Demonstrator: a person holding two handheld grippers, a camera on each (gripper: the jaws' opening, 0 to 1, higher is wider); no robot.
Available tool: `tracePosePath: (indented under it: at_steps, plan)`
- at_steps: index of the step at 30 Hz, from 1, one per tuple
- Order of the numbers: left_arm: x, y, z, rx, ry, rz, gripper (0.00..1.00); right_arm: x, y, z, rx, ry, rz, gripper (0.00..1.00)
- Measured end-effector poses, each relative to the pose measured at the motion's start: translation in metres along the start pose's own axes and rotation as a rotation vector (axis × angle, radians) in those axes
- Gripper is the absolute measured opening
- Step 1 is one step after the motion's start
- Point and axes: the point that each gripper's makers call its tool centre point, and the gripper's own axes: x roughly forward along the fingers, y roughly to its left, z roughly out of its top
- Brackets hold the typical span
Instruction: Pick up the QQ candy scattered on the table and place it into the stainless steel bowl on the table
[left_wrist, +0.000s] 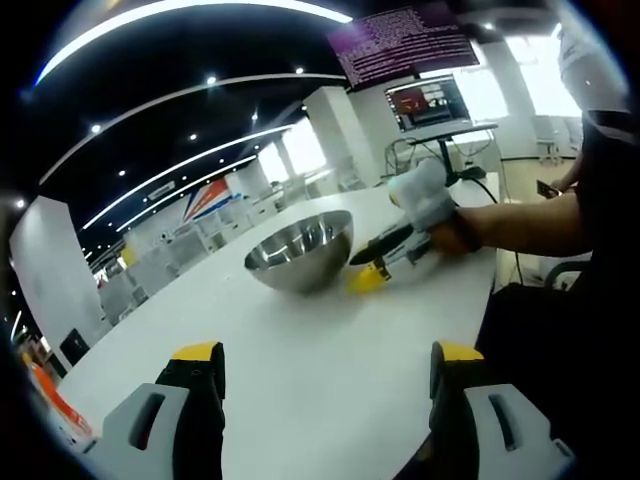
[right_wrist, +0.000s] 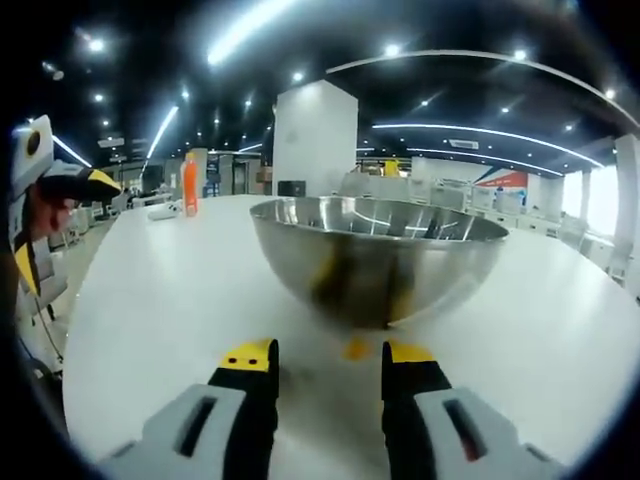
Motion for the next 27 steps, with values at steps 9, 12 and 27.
tracePosePath:
  at_steps: [9, 12, 27]
  plan:
    - [0.0006, -0.0014, -0.0002, 0.002, 0.002, -0.001, 0.85, 0.0018, 0.0001, -0.0011, -0.004, 0.008, 0.0, 0.41]
    - [0.0005, -0.0013, 0.0016, 0.003, -0.002, 0.001, 0.85, 0.0025, -0.0006, -0.0016, -0.008, 0.011, -0.003, 0.41]
    - [0.0008, -0.0014, -0.0005, -0.002, -0.003, -0.002, 0.85, 0.0093, -0.0072, -0.0008, -0.035, 0.009, -0.032, 0.27]
